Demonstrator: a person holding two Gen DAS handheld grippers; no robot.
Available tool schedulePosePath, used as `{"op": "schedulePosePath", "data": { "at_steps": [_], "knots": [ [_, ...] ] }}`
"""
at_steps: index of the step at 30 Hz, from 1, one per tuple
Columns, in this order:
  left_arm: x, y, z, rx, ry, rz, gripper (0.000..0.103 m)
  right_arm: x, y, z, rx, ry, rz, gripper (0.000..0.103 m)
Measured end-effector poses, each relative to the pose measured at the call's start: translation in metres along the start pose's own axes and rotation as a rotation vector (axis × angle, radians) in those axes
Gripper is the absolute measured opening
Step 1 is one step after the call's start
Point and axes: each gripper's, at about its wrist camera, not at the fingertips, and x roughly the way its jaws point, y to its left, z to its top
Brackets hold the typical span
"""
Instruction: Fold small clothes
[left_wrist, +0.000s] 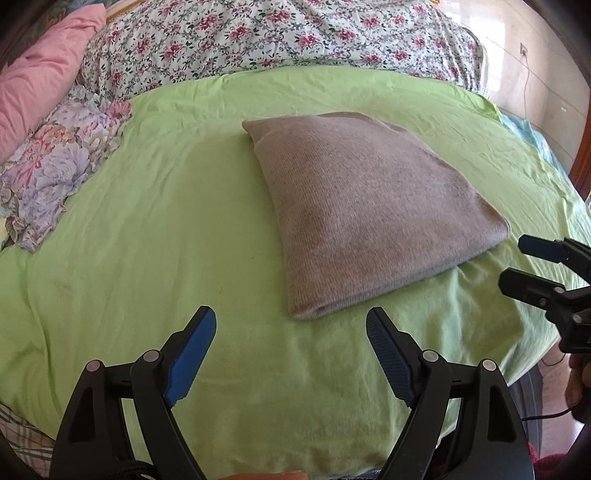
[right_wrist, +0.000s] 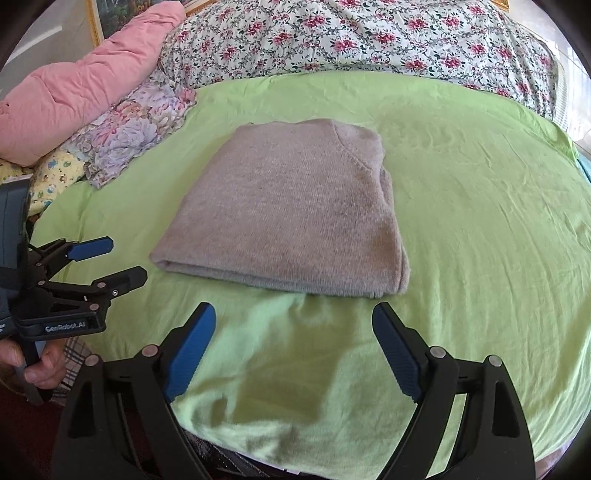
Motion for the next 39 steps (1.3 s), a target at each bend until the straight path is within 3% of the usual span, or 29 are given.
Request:
{"op": "schedulePosePath", "data": {
  "at_steps": [12,39],
  "knots": [
    [0.023,-0.002,0.003,0.002,0.081,0.057,0.085,0.023,0.002,0.006,0.033,0.047,0.0,0.087],
    [0.019,-0.006,0.025,-0.026,0.038,0.078,0.087,0.032,0.01,0.035,0.027,0.025,0.019,0.088]
  ]
}}
